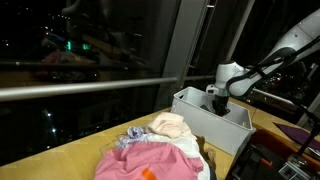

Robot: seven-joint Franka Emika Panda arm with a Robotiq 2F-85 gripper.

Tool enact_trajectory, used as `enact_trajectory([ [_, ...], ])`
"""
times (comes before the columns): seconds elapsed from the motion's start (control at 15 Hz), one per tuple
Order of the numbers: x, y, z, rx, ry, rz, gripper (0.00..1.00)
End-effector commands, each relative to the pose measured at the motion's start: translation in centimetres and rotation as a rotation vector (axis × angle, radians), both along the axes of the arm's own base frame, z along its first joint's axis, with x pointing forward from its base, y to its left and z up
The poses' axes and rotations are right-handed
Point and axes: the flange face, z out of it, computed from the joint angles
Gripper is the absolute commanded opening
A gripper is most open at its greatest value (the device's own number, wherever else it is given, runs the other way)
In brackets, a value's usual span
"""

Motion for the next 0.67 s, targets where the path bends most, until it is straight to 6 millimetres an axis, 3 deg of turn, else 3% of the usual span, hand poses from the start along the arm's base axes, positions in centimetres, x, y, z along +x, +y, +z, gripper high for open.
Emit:
enact_trajectory([
  [0.0, -1.4, 3.1, 7.1, 0.075, -0.057, -0.090, 0.03],
  [0.33, -2.4, 8.1, 17.0, 0.172, -0.186, -0.237, 0.04],
  [0.6, -3.1, 15.9, 24.4, 0.258, -0.269, -0.287, 0.04],
])
